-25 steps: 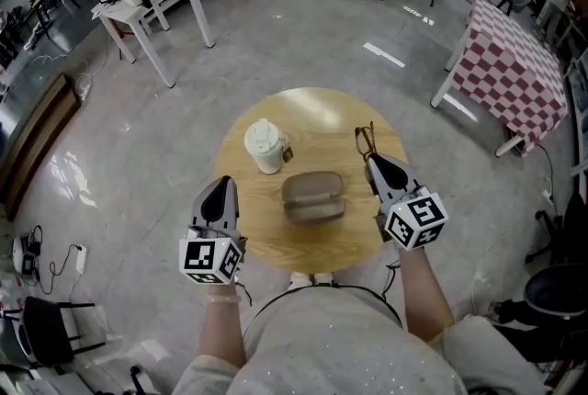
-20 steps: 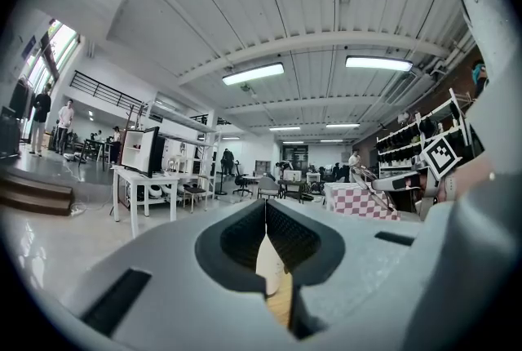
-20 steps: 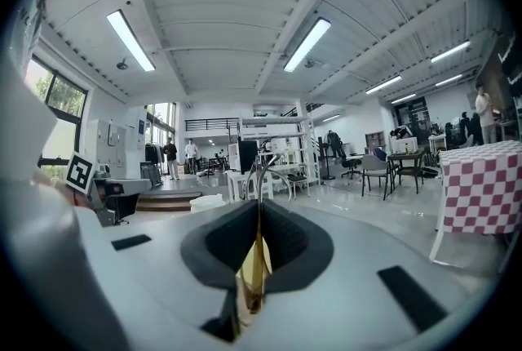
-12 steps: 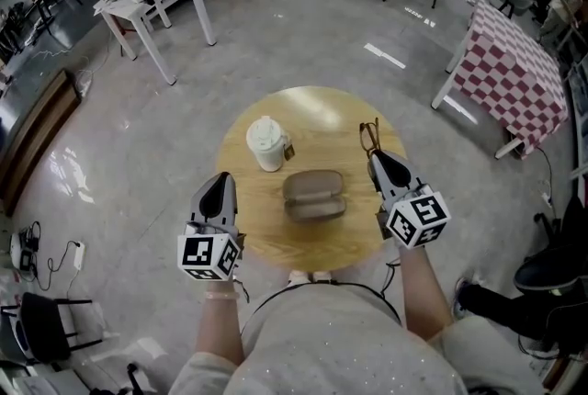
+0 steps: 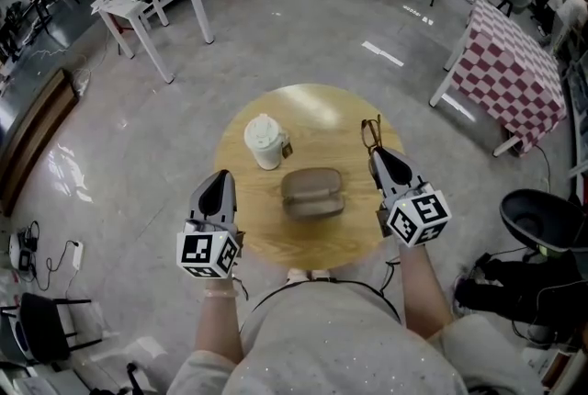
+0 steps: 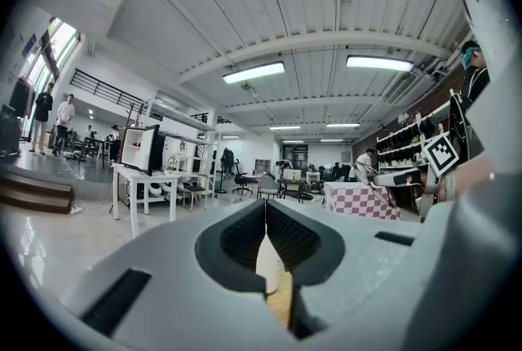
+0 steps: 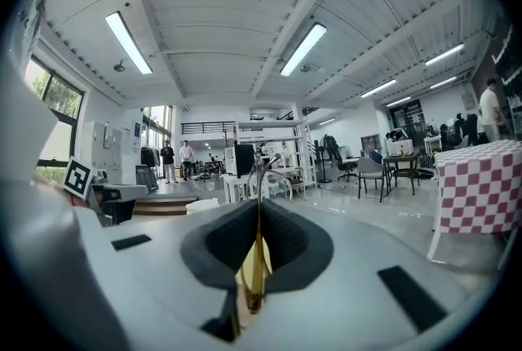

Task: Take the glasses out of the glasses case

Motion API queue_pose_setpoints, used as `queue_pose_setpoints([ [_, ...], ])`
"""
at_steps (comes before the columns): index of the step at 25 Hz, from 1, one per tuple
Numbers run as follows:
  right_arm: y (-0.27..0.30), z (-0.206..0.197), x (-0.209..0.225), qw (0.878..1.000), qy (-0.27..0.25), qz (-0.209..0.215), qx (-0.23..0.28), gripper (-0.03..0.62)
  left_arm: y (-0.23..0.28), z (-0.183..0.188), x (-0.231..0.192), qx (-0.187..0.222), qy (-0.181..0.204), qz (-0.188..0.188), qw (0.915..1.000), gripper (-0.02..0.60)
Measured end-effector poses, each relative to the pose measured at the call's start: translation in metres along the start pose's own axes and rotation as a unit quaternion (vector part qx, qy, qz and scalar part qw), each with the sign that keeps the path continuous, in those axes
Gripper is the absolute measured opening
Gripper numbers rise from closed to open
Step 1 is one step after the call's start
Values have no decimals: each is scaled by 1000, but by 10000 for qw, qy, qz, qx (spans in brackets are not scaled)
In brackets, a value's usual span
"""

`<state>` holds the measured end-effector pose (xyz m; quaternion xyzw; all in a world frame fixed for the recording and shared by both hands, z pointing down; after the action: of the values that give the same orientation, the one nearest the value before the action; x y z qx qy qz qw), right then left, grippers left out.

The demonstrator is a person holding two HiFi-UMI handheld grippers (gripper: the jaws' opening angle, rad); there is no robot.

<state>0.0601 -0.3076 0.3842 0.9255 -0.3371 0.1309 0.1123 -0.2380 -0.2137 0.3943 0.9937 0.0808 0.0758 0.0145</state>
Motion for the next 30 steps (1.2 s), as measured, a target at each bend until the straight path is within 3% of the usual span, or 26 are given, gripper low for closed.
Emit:
queue_pose_setpoints([
  [30,-7,-2,9,9997,220,-86,72,20,6,-9,5,-81,-83,-83,9999,6],
])
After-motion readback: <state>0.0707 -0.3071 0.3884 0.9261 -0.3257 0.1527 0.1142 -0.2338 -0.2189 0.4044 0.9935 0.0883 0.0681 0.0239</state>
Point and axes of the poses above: the fingertips, and each gripper's own axes: y forward along the fingers, x to its right, z out of its top, the point moved 2 cm from there along -y, backward along the fingers, and after that the axes turned 13 degrees about y, right-handed, at the moved point
